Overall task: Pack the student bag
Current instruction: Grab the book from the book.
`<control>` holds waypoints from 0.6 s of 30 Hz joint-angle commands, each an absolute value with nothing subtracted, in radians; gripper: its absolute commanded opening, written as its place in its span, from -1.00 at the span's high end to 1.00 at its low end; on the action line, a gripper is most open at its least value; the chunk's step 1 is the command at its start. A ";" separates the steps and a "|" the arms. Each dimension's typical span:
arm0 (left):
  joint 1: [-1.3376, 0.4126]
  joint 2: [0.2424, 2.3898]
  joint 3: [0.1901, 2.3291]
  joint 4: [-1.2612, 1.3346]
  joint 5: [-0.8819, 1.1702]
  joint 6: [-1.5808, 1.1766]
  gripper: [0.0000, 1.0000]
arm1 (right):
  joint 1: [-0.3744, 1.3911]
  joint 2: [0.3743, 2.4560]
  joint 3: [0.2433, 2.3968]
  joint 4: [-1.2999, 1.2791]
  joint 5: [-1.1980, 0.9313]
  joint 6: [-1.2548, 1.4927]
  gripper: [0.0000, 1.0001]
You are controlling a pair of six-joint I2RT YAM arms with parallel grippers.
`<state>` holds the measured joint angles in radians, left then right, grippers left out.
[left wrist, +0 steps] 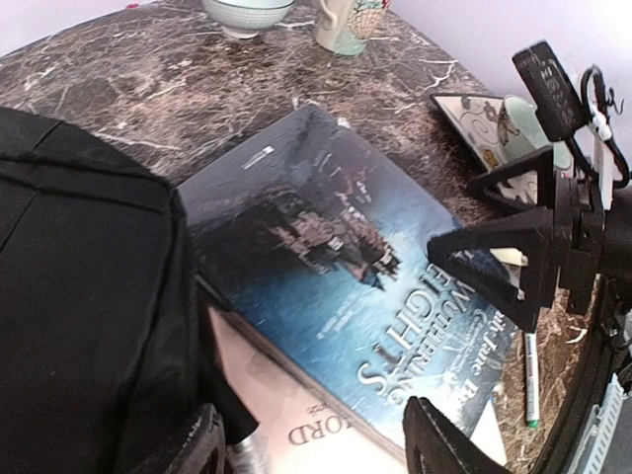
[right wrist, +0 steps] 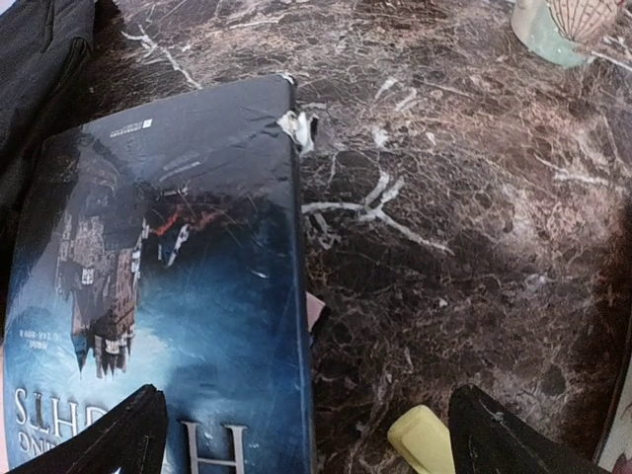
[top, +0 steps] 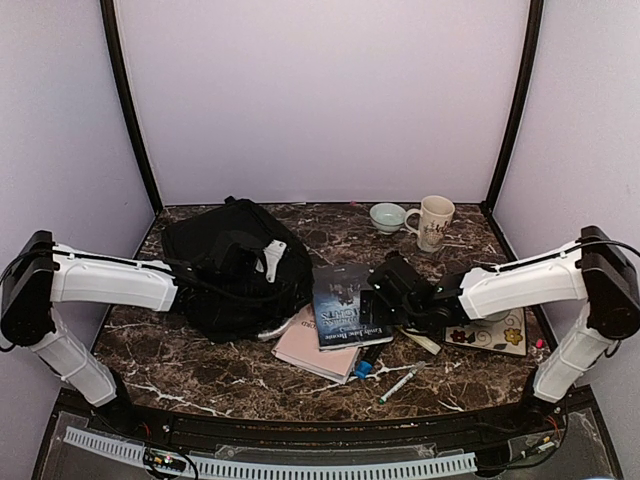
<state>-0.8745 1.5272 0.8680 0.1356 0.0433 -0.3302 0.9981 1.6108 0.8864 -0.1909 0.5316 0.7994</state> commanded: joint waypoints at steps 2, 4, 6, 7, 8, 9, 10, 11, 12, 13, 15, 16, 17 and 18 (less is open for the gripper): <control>-0.879 1.576 0.863 0.227 0.161 -0.354 -0.26 | 1.005 1.501 0.738 -0.092 0.386 0.869 -1.00; -0.880 1.599 0.866 0.239 0.179 -0.358 -0.22 | 1.005 1.463 0.680 -0.009 0.310 0.878 -1.00; -0.882 1.619 0.872 0.243 0.185 -0.363 -0.20 | 1.005 1.424 0.617 0.075 0.251 0.898 -1.00; -0.883 1.629 0.874 0.242 0.187 -0.365 -0.19 | 1.005 1.404 0.592 0.109 0.230 0.909 -1.00; -0.886 1.635 0.876 0.243 0.188 -0.367 -0.18 | 1.005 1.384 0.567 0.141 0.209 0.918 -1.00; -0.889 1.640 0.876 0.243 0.190 -0.370 -0.17 | 1.005 1.365 0.543 0.177 0.185 0.924 -1.00; -0.893 1.646 0.875 0.247 0.191 -0.372 -0.16 | 1.005 1.350 0.520 0.220 0.157 0.928 -1.00; -0.897 1.651 0.874 0.250 0.192 -0.373 -0.16 | 1.005 1.337 0.500 0.260 0.127 0.933 -1.00; -0.901 1.656 0.874 0.253 0.192 -0.374 -0.15 | 1.005 1.330 0.484 0.299 0.098 0.937 -0.99; -0.904 1.661 0.874 0.255 0.192 -0.376 -0.15 | 1.005 1.326 0.473 0.327 0.068 0.940 -0.98; -0.909 1.675 0.874 0.259 0.193 -0.381 -0.14 | 1.005 1.329 0.465 0.362 0.029 0.943 -0.96; -0.912 1.683 0.875 0.261 0.195 -0.384 -0.13 | 1.005 1.331 0.464 0.368 0.020 0.939 -0.96; -0.914 1.688 0.875 0.266 0.196 -0.388 -0.13 | 1.005 1.331 0.465 0.368 0.017 0.934 -0.95; -0.917 1.695 0.874 0.270 0.199 -0.391 -0.12 | 1.005 1.331 0.463 0.368 0.018 0.932 -0.94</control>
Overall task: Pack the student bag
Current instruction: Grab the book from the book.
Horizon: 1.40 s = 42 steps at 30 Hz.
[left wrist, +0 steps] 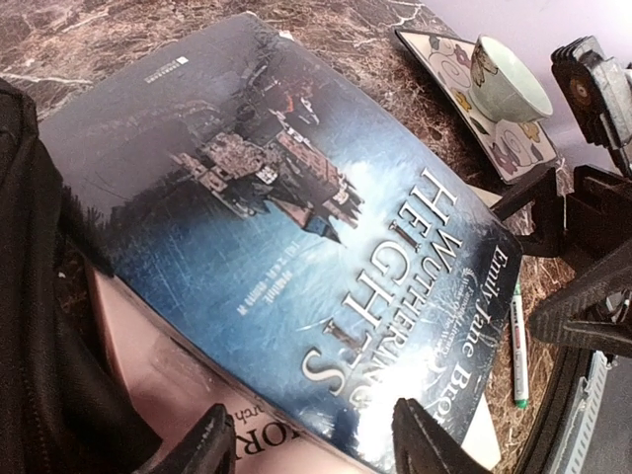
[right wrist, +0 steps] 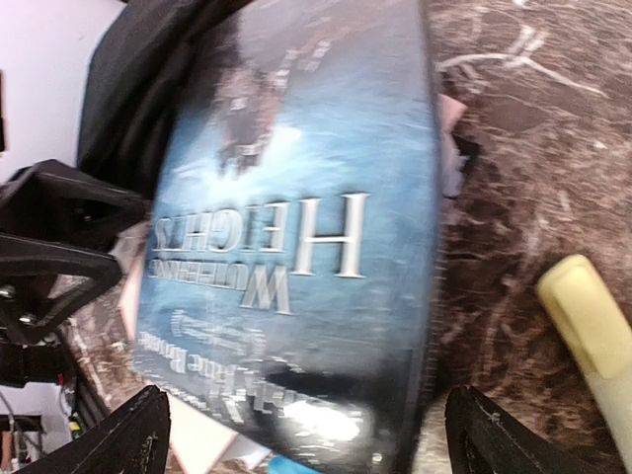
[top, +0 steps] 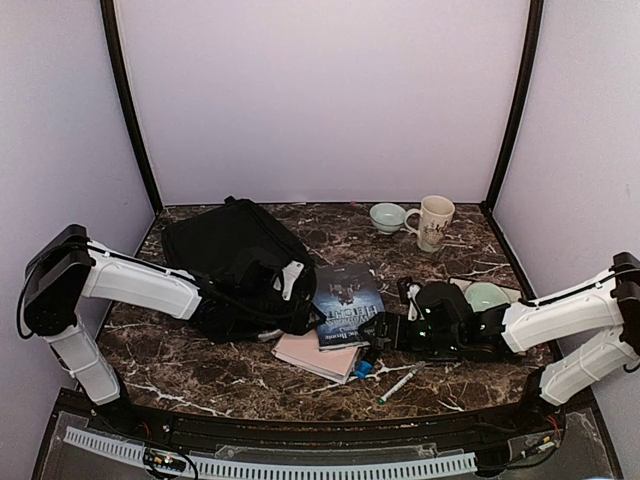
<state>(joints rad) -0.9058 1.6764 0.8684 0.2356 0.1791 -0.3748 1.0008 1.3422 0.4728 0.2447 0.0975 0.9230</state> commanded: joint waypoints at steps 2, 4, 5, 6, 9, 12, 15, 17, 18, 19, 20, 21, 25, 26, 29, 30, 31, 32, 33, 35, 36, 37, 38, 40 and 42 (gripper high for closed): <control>-0.924 1.708 0.875 0.279 0.202 -0.395 -0.11 | 1.003 1.327 0.458 0.371 0.029 0.930 -0.94; -0.928 1.721 0.877 0.283 0.202 -0.398 -0.10 | 1.003 1.326 0.454 0.372 0.043 0.935 -0.94; -0.928 1.726 0.877 0.286 0.202 -0.399 -0.10 | 1.002 1.327 0.452 0.372 0.049 0.942 -0.94; -0.929 1.731 0.877 0.289 0.203 -0.399 -0.09 | 1.001 1.327 0.449 0.371 0.055 0.946 -0.94; -0.930 1.738 0.879 0.290 0.203 -0.399 -0.09 | 0.994 1.328 0.436 0.401 0.047 0.948 -0.93; -0.930 1.745 0.879 0.292 0.203 -0.399 -0.06 | 0.983 1.332 0.410 0.464 0.014 0.945 -0.90; -0.930 1.754 0.878 0.295 0.202 -0.400 -0.04 | 0.971 1.345 0.382 0.512 -0.004 0.947 -0.85; -0.930 1.759 0.879 0.297 0.203 -0.403 -0.03 | 0.961 1.352 0.376 0.521 -0.005 0.946 -0.79; -0.930 1.763 0.878 0.301 0.202 -0.406 -0.03 | 0.957 1.354 0.370 0.533 -0.010 0.945 -0.75; -0.930 1.767 0.878 0.302 0.202 -0.406 -0.03 | 0.953 1.356 0.364 0.553 -0.020 0.942 -0.71; -0.930 1.772 0.880 0.306 0.204 -0.408 -0.02 | 0.948 1.357 0.353 0.583 -0.034 0.933 -0.69; -0.930 1.776 0.882 0.307 0.206 -0.409 -0.02 | 0.944 1.358 0.340 0.617 -0.047 0.926 -0.66; -0.931 1.791 0.886 0.313 0.211 -0.416 0.00 | 0.911 1.374 0.296 0.732 -0.117 0.897 -0.53; -0.931 1.795 0.887 0.313 0.212 -0.417 0.00 | 0.904 1.379 0.286 0.759 -0.142 0.893 -0.50; -0.932 1.802 0.887 0.315 0.215 -0.419 0.01 | 0.890 1.400 0.254 0.873 -0.214 0.891 -0.42; -0.933 1.804 0.886 0.316 0.216 -0.420 0.02 | 0.887 1.408 0.247 0.903 -0.227 0.891 -0.38; -0.933 1.807 0.887 0.318 0.217 -0.422 0.02 | 0.885 1.413 0.242 0.925 -0.237 0.891 -0.33; -0.934 1.809 0.887 0.320 0.218 -0.422 0.02 | 0.882 1.417 0.240 0.940 -0.244 0.891 -0.29; -0.935 1.812 0.888 0.320 0.218 -0.425 0.02 | 0.880 1.421 0.239 0.950 -0.250 0.889 -0.27; -0.936 1.817 0.888 0.321 0.219 -0.426 0.03 | 0.877 1.428 0.244 0.963 -0.259 0.881 -0.22; -0.937 1.820 0.890 0.321 0.219 -0.426 0.03 | 0.874 1.431 0.253 0.959 -0.264 0.872 -0.20; -0.937 1.823 0.889 0.323 0.221 -0.427 0.04 | 0.871 1.430 0.263 0.947 -0.268 0.861 -0.17; -0.937 1.826 0.890 0.324 0.221 -0.428 0.04 | 0.867 1.428 0.274 0.931 -0.266 0.852 -0.14; -0.939 1.831 0.890 0.326 0.222 -0.430 0.04 | 0.855 1.424 0.290 0.908 -0.264 0.845 -0.10; -0.939 1.834 0.890 0.325 0.222 -0.432 0.05 | 0.845 1.424 0.300 0.905 -0.273 0.849 -0.02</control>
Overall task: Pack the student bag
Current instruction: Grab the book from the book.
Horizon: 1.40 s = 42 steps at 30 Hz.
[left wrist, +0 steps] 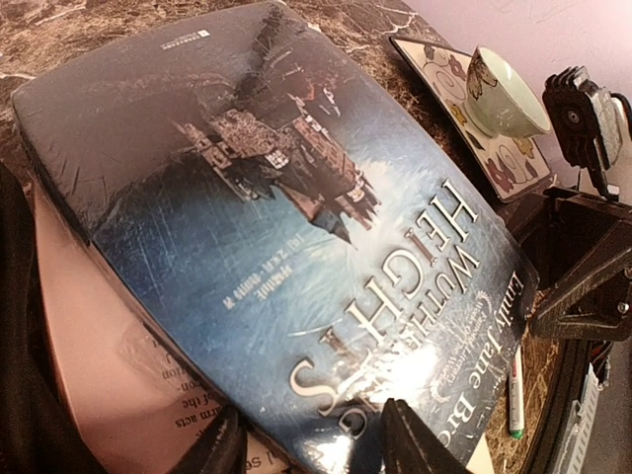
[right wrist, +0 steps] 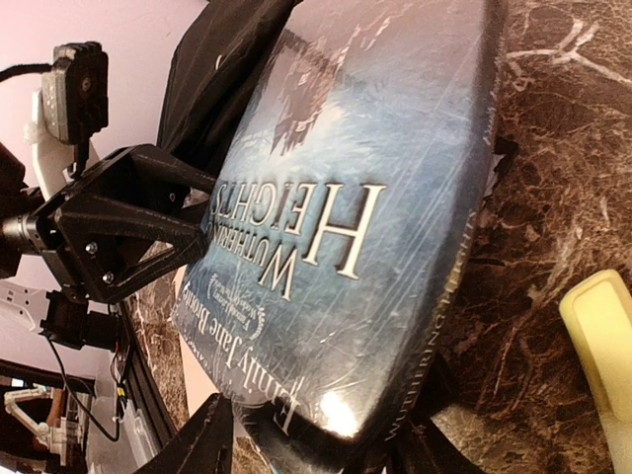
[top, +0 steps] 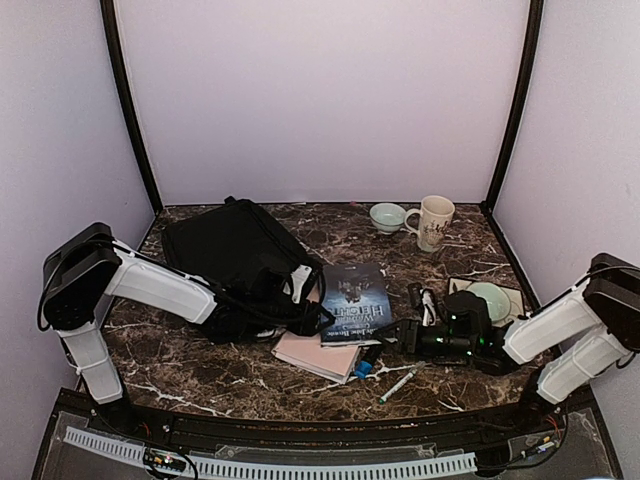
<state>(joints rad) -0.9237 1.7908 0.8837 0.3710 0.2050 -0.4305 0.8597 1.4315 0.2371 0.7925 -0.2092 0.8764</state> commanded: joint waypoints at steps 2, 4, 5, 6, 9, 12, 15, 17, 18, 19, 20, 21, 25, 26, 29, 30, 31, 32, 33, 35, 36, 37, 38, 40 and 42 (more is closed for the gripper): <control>-0.940 1.836 0.889 0.326 0.223 -0.433 0.05 | 0.839 1.423 0.308 0.906 -0.280 0.855 0.06; -0.942 1.836 0.888 0.326 0.224 -0.435 0.05 | 0.837 1.417 0.316 0.904 -0.289 0.857 0.18; -0.943 1.836 0.887 0.328 0.224 -0.435 0.05 | 0.836 1.413 0.322 0.900 -0.295 0.858 0.21; -0.944 1.837 0.886 0.332 0.225 -0.438 0.05 | 0.836 1.408 0.328 0.895 -0.303 0.858 0.21; -0.947 1.840 0.881 0.350 0.238 -0.445 0.06 | 0.837 1.394 0.355 0.857 -0.317 0.851 0.22; -0.951 1.844 0.883 0.356 0.239 -0.448 0.06 | 0.836 1.375 0.381 0.804 -0.313 0.841 0.22; -0.953 1.851 0.885 0.363 0.241 -0.451 0.06 | 0.837 1.355 0.410 0.761 -0.305 0.837 0.23; -0.954 1.856 0.885 0.369 0.244 -0.455 0.06 | 0.836 1.347 0.433 0.740 -0.307 0.842 0.33; -0.955 1.858 0.885 0.372 0.245 -0.455 0.07 | 0.837 1.345 0.444 0.730 -0.309 0.844 0.39; -0.956 1.859 0.885 0.374 0.245 -0.457 0.07 | 0.837 1.344 0.454 0.724 -0.313 0.849 0.47; -0.956 1.861 0.884 0.376 0.245 -0.458 0.07 | 0.836 1.342 0.465 0.712 -0.316 0.851 0.56; -0.957 1.861 0.885 0.377 0.247 -0.459 0.07 | 0.837 1.341 0.474 0.702 -0.322 0.854 0.66; -0.959 1.857 0.892 0.379 0.248 -0.460 0.07 | 0.839 1.331 0.508 0.671 -0.333 0.858 0.86; -0.960 1.855 0.893 0.379 0.250 -0.460 0.08 | 0.839 1.324 0.512 0.665 -0.333 0.857 0.89; -0.963 1.845 0.901 0.375 0.252 -0.460 0.08 | 0.841 1.306 0.530 0.635 -0.336 0.852 1.00; -0.964 1.840 0.902 0.373 0.250 -0.460 0.08 | 0.843 1.299 0.537 0.622 -0.337 0.849 1.00; -0.965 1.834 0.903 0.371 0.249 -0.460 0.08 | 0.843 1.289 0.545 0.608 -0.339 0.845 1.00; -0.966 1.826 0.903 0.368 0.245 -0.459 0.08 | 0.846 1.279 0.553 0.587 -0.336 0.834 1.00; -0.968 1.816 0.901 0.364 0.242 -0.459 0.08 | 0.849 1.267 0.562 0.565 -0.329 0.827 1.00; -0.969 1.786 0.897 0.353 0.228 -0.452 0.08 | 0.854 1.236 0.575 0.516 -0.304 0.809 1.00; -0.970 1.770 0.897 0.344 0.221 -0.447 0.08 | 0.857 1.217 0.579 0.493 -0.283 0.801 1.00; -0.970 1.754 0.898 0.331 0.206 -0.438 0.08 | 0.860 1.198 0.581 0.469 -0.260 0.793 1.00; -0.970 1.736 0.902 0.313 0.187 -0.429 0.08 | 0.863 1.175 0.579 0.450 -0.229 0.786 1.00; -0.970 1.699 0.911 0.267 0.137 -0.410 0.07 | 0.865 1.141 0.563 0.444 -0.200 0.778 1.00; -0.970 1.664 0.918 0.234 0.106 -0.392 0.06 | 0.867 1.117 0.542 0.453 -0.181 0.775 1.00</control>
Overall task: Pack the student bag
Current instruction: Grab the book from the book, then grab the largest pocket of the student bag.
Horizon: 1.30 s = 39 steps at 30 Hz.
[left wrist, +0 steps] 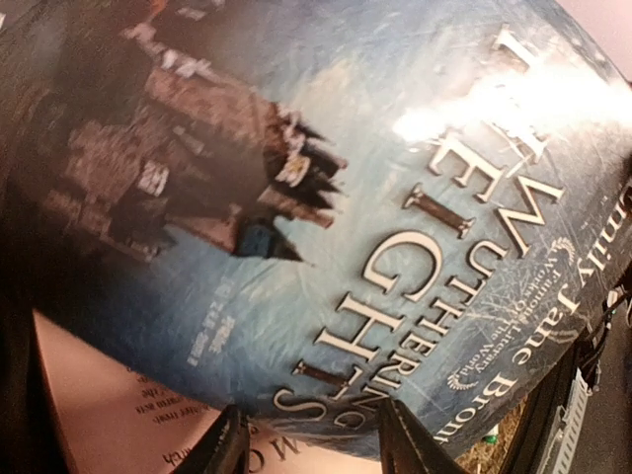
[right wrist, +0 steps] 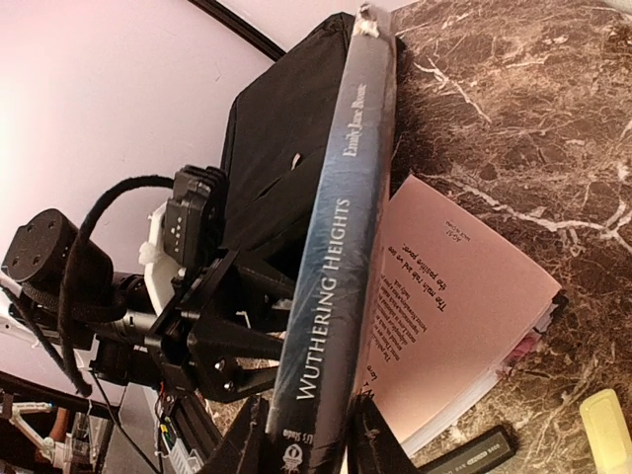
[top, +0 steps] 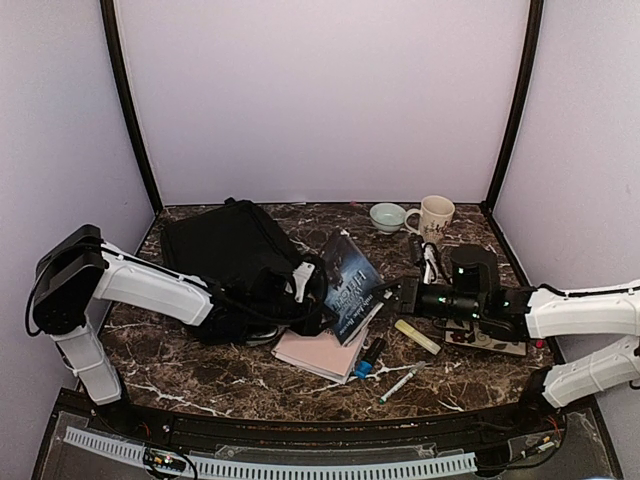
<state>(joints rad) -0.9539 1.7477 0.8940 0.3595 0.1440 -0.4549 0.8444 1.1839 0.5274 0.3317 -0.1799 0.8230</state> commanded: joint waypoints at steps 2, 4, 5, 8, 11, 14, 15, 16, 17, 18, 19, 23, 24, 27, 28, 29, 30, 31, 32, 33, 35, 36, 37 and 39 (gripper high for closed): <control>-0.971 1.626 0.923 0.199 0.080 -0.376 0.04 | 0.866 1.099 0.525 0.457 -0.168 0.768 1.00; -0.970 1.593 0.922 0.174 0.055 -0.363 0.03 | 0.867 1.091 0.510 0.463 -0.161 0.763 1.00; -0.970 1.576 0.921 0.163 0.040 -0.358 0.03 | 0.868 1.088 0.507 0.463 -0.160 0.759 1.00; -0.970 1.532 0.916 0.128 -0.012 -0.338 0.03 | 0.867 1.085 0.504 0.458 -0.147 0.750 1.00; -0.970 1.489 0.906 0.094 -0.051 -0.317 0.01 | 0.867 1.077 0.500 0.449 -0.115 0.746 1.00; -0.970 1.436 0.896 0.030 -0.125 -0.277 -0.03 | 0.868 1.057 0.506 0.418 -0.046 0.738 1.00; -0.970 1.415 0.891 -0.003 -0.165 -0.269 -0.06 | 0.868 1.043 0.505 0.408 -0.009 0.735 1.00; -0.970 1.393 0.879 -0.036 -0.222 -0.265 -0.10 | 0.867 1.027 0.499 0.403 0.012 0.730 1.00; -0.970 1.370 0.864 -0.063 -0.269 -0.262 -0.15 | 0.868 1.008 0.488 0.409 0.037 0.728 1.00; -0.971 1.349 0.846 -0.087 -0.302 -0.258 -0.19 | 0.867 0.988 0.472 0.420 0.059 0.729 1.00; -0.971 1.329 0.828 -0.110 -0.322 -0.252 -0.25 | 0.867 0.969 0.460 0.427 0.079 0.730 1.00; -0.978 1.270 0.774 -0.200 -0.354 -0.250 -0.34 | 0.867 0.922 0.455 0.410 0.103 0.724 1.00; -0.979 1.261 0.761 -0.210 -0.370 -0.247 -0.36 | 0.867 0.917 0.455 0.412 0.102 0.724 1.00; -0.979 1.264 0.734 -0.249 -0.429 -0.257 -0.41 | 0.867 0.903 0.448 0.427 0.090 0.729 1.00; -0.980 1.275 0.735 -0.268 -0.440 -0.274 -0.41 | 0.867 0.896 0.445 0.432 0.088 0.732 1.00; -0.980 1.291 0.742 -0.286 -0.436 -0.289 -0.41 | 0.867 0.890 0.443 0.436 0.085 0.736 1.00; -0.981 1.308 0.748 -0.301 -0.434 -0.304 -0.41 | 0.867 0.882 0.440 0.437 0.084 0.739 1.00; -0.984 1.325 0.754 -0.313 -0.440 -0.314 -0.41 | 0.867 0.874 0.438 0.435 0.084 0.739 1.00; -0.987 1.342 0.758 -0.322 -0.453 -0.320 -0.41 | 0.867 0.867 0.438 0.431 0.086 0.739 1.00; -0.989 1.368 0.765 -0.332 -0.467 -0.323 -0.41 | 0.867 0.862 0.438 0.425 0.085 0.737 1.00; -0.990 1.410 0.784 -0.368 -0.495 -0.339 -0.40 | 0.867 0.858 0.437 0.421 0.090 0.735 1.00; -0.991 1.430 0.794 -0.385 -0.509 -0.344 -0.40 | 0.867 0.857 0.436 0.420 0.090 0.735 1.00; -0.993 1.449 0.804 -0.401 -0.523 -0.353 -0.39 | 0.867 0.859 0.436 0.421 0.087 0.736 1.00; -0.995 1.470 0.817 -0.421 -0.543 -0.367 -0.37 | 0.867 0.863 0.434 0.422 0.084 0.739 1.00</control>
